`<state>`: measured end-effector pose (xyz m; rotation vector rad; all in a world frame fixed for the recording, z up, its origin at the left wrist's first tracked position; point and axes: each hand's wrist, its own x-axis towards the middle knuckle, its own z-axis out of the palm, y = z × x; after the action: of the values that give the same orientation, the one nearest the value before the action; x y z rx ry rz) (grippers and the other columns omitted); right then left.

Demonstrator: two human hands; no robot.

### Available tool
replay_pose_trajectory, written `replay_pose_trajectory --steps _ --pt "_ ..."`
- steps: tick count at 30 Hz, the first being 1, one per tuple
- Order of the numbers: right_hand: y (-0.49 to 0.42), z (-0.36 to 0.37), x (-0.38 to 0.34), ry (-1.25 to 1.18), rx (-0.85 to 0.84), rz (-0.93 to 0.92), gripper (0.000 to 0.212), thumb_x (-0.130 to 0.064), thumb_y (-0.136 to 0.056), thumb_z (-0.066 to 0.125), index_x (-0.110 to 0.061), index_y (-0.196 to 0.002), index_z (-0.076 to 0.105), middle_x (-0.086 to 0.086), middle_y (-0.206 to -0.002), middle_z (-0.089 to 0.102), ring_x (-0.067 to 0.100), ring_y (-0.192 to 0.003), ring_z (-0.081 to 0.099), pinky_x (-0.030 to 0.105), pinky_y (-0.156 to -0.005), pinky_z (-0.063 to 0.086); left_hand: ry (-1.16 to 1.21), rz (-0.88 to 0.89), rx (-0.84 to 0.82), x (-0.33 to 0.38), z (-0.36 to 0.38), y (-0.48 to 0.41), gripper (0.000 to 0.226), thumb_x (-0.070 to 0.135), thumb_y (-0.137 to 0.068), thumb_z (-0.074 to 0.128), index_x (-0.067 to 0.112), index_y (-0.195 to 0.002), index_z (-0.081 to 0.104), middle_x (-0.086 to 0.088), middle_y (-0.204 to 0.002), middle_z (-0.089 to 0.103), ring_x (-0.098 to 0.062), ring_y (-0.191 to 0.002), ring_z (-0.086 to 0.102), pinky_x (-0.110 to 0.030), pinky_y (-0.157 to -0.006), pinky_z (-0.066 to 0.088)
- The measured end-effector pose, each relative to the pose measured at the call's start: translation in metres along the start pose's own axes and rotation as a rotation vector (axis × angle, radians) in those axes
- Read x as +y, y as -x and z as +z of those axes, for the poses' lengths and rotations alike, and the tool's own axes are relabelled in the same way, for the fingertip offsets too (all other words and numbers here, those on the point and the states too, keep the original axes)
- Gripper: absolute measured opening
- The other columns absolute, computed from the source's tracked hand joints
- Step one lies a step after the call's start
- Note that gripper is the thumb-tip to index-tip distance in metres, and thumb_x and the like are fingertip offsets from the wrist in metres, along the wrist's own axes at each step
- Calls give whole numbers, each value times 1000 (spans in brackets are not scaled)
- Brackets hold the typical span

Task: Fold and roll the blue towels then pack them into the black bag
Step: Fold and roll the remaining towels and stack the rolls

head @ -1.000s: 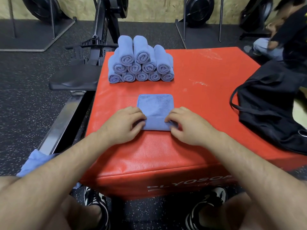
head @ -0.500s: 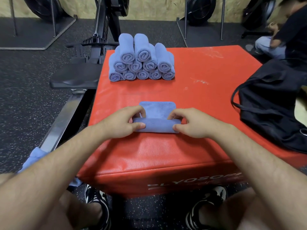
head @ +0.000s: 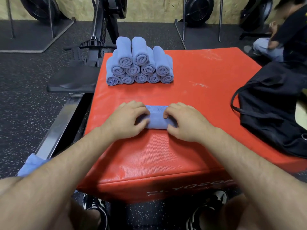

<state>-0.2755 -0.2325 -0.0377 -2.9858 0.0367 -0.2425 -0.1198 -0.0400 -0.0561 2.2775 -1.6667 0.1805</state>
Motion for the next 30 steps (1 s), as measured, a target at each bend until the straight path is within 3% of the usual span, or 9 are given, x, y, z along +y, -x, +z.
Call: replay_pose_trajectory --steps 3,8,12,16,20,24,26,30 --pt "-5 5 4 112 -47 17 40 -42 -78 67 -25 -112 54 -4 -110 58 22 -105 52 39 -85 44 -91 -34 -135 -4 4 -1 66 68 -82 59 24 -131 56 7 -125 57 -18 -115 50 -38 -89 39" --pt "-8 -2 5 -22 -106 28 37 -36 -75 65 -24 -109 56 -3 -106 63 23 -101 57 38 -86 47 33 -98 -239 -3 -4 -8 59 53 -83 71 23 -132 56 6 -126 57 -17 -122 48 -36 -94 33" --pt "-1 -9 7 -262 -240 130 38 -36 -74 66 -35 -108 48 -11 -103 64 19 -91 61 40 -81 52 160 -150 -408 -1 -11 -5 66 70 -74 54 29 -125 61 13 -117 52 -14 -114 42 -38 -101 32" --pt "-4 -5 13 -286 -202 125 30 -31 -80 64 -30 -111 62 -5 -104 64 18 -103 52 38 -96 45 184 -107 -227 4 -8 -1 52 51 -83 61 36 -132 55 10 -120 43 -11 -114 37 -36 -98 30" --pt "-11 -3 18 -218 -75 90 28 -25 -85 64 -24 -113 70 -3 -114 53 20 -109 41 34 -101 37 113 24 -55 9 -7 -2 30 26 -90 61 36 -119 59 13 -116 49 -13 -105 42 -35 -81 28" --pt "-15 -2 10 -137 18 48 25 -21 -86 54 -33 -107 59 -7 -103 55 19 -96 50 42 -87 47 14 31 -41 -1 -3 -8 35 38 -95 41 32 -123 62 13 -117 57 -15 -107 50 -33 -78 29" --pt "-15 -2 8 -34 6 43 23 -32 -88 53 -33 -111 59 -7 -109 58 22 -102 53 41 -87 47 -22 1 -94 -5 2 -10 45 50 -95 40 31 -132 56 12 -123 56 -15 -114 50 -34 -84 33" --pt "-20 6 15 4 -127 87 54 -51 -83 63 -32 -132 50 -8 -128 54 20 -118 50 40 -97 44 -51 -49 -209 -11 18 -15 68 67 -91 45 30 -147 37 9 -138 48 -17 -125 46 -38 -97 34"
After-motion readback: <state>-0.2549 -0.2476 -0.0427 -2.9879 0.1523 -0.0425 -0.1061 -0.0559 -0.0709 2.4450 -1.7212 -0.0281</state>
